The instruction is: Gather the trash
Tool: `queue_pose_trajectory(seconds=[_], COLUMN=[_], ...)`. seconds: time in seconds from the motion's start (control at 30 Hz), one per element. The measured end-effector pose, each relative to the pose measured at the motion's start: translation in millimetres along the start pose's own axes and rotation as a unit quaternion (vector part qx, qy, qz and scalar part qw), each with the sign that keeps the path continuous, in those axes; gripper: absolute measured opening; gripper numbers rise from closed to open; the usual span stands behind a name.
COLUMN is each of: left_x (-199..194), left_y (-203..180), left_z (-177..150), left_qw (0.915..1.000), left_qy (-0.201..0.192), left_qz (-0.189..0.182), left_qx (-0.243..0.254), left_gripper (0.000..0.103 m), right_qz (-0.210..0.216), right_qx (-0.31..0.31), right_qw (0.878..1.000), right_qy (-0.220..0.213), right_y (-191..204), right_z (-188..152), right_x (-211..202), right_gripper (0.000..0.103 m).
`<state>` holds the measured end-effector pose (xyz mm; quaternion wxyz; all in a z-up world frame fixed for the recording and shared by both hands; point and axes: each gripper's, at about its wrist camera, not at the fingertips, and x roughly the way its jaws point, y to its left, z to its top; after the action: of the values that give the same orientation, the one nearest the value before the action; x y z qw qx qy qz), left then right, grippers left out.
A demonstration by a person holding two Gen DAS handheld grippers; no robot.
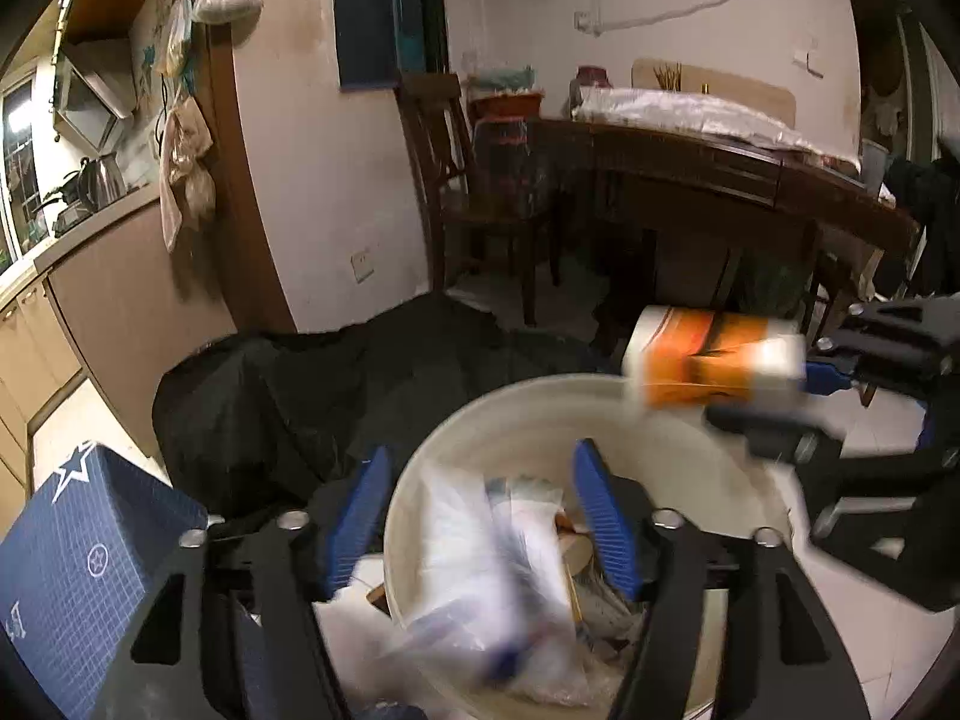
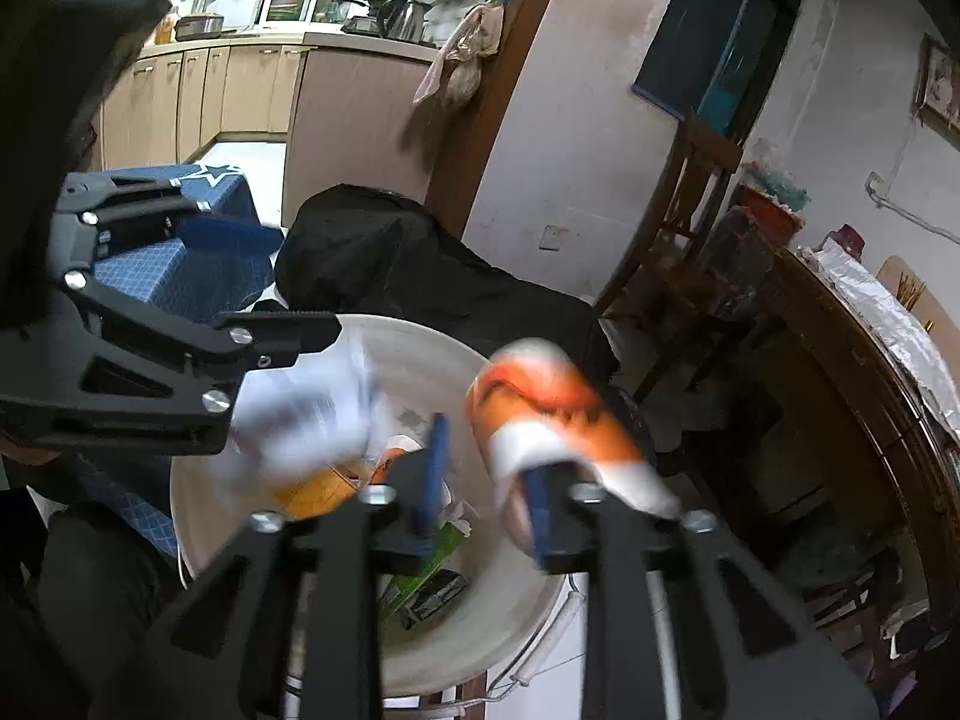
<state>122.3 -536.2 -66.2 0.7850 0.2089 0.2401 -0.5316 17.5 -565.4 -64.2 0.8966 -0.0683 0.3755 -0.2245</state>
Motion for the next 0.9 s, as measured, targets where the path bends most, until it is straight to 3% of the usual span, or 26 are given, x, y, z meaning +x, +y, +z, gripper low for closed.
queue_pose_trajectory(seconds=[0.57, 0.83, 0.9], left_x=[-7.8, -22.8, -28.6], left_y=[7.6, -2.9, -4.7], left_z=[-8.0, -15.2, -17.2], left_qw=[0.9996, 0.9983, 0.9981], left_qy=[-0.004, -0.024, -0.029], left_qz=[0.029, 0.049, 0.051], left_qx=[-0.001, 0.018, 0.016], left_gripper=[0.068, 0.07, 0.071], right_qz=[0.015, 0.008, 0.004], right_qx=[0.034, 0.092, 0.113], right_qw=[0.999, 0.995, 0.992], right_qy=[-0.004, -0.038, -0.051], right_y=[-4.8, -5.8, -1.8], right_z=[-11.7, -27.1, -33.7], right_x=[-2.9, -24.7, -35.6], right_gripper=[0.038, 0.087, 0.094])
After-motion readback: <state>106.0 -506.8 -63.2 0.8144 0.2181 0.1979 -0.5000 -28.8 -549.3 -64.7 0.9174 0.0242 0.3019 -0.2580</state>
